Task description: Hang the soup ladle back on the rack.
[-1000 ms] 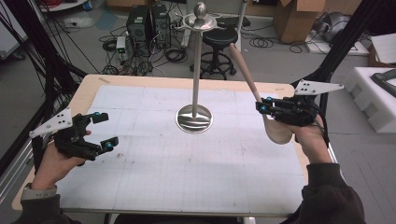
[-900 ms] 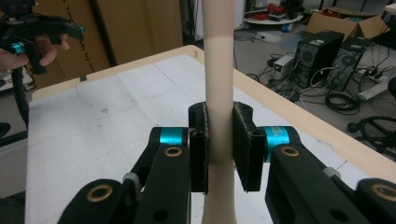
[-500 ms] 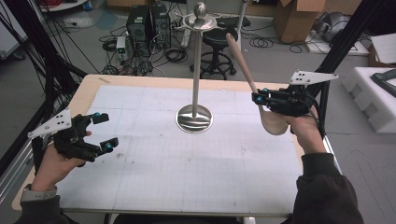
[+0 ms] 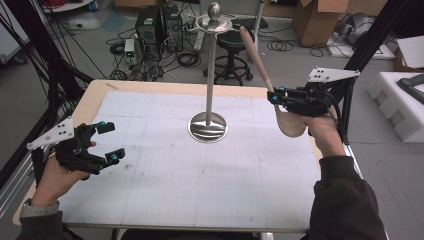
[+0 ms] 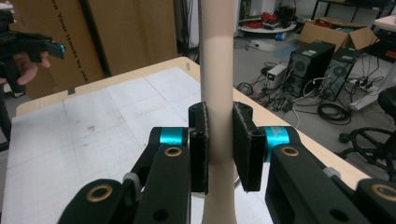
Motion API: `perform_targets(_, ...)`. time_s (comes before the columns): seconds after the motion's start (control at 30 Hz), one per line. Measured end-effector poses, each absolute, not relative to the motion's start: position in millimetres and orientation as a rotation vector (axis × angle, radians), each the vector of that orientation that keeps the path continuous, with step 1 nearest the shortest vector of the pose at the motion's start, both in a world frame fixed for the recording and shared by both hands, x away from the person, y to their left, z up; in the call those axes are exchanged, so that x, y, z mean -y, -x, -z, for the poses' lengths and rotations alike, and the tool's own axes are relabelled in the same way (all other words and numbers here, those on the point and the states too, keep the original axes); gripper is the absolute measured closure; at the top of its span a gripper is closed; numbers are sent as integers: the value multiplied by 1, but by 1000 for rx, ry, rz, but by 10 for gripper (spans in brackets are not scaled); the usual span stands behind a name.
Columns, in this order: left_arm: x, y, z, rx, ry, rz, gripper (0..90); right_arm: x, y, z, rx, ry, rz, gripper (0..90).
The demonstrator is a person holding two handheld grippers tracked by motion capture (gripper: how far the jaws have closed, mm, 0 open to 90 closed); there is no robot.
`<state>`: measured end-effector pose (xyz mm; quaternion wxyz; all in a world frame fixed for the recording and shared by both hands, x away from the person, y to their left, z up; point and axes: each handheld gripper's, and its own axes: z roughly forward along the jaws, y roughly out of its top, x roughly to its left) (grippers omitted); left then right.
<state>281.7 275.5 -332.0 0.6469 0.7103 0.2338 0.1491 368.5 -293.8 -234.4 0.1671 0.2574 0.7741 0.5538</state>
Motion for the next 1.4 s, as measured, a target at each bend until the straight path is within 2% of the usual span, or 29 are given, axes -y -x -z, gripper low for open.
perform_targets(0.6,-279,-281,332,-541,-1611,-356,25,290,-378,237,-2222,-740,-1567,783)
perform_targets(1.4,-282,-278,330,-539,-1612,-365,25,264,-395,256,-2269,-741,-1555,784)
